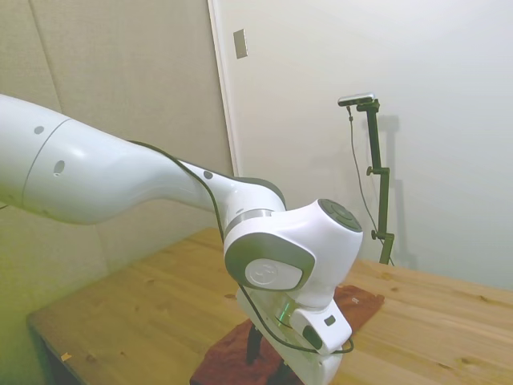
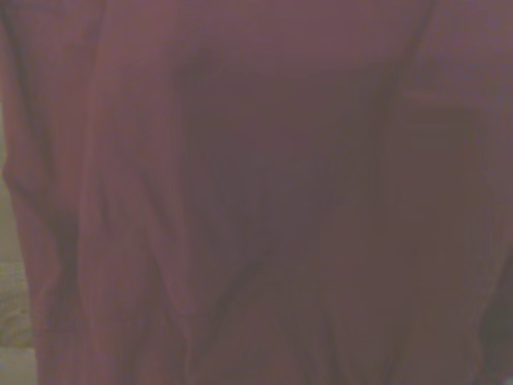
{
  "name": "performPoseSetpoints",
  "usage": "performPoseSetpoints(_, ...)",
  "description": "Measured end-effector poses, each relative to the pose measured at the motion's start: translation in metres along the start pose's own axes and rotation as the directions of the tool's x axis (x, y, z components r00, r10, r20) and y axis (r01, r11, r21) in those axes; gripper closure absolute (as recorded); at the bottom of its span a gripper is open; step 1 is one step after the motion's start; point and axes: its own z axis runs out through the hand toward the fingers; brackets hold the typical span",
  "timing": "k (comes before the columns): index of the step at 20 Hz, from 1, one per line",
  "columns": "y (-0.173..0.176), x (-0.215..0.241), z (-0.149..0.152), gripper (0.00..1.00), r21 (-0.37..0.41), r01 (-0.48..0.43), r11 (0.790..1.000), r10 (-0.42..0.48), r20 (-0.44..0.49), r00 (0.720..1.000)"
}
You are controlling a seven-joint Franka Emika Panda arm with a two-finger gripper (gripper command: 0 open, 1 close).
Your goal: Unfold the shorts
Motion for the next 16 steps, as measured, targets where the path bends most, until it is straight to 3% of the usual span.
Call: performPoseSetpoints(16, -0.0080, -0.0003, -0.0082, 1.00, 0.002, 0.016, 1.000, -0.016, -0.017, 1.000)
